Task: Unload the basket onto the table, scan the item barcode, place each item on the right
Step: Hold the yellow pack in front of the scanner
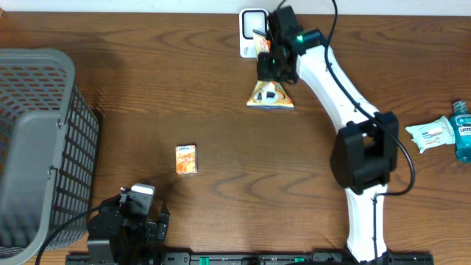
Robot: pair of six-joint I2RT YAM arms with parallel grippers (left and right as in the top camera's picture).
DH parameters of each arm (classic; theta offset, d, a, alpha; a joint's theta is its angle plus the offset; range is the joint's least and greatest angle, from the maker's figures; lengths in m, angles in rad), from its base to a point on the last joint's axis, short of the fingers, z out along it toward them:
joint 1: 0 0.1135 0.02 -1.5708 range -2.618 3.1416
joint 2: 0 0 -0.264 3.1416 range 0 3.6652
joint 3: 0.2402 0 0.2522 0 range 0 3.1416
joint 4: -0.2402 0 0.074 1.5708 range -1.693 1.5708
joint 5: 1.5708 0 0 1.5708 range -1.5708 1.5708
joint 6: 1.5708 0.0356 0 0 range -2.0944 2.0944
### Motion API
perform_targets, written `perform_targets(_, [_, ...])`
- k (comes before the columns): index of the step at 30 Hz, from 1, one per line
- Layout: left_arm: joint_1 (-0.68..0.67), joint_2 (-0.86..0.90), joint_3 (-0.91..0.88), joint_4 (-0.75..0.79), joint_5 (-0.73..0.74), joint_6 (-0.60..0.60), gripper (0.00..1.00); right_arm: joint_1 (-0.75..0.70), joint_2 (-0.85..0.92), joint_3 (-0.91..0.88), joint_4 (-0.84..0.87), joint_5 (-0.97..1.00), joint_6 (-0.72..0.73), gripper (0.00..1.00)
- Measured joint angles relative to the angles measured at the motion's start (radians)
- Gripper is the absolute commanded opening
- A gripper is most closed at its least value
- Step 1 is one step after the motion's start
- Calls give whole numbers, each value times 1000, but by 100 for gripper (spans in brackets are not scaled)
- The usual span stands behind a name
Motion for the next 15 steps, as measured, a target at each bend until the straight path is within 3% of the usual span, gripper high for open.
perform_targets(9, [0,0,0,0,0,0,98,1,265,446,-57,8,-25,1])
perform_targets(15, [0,0,0,0,0,0,98,1,386,512,-13,11,-20,1])
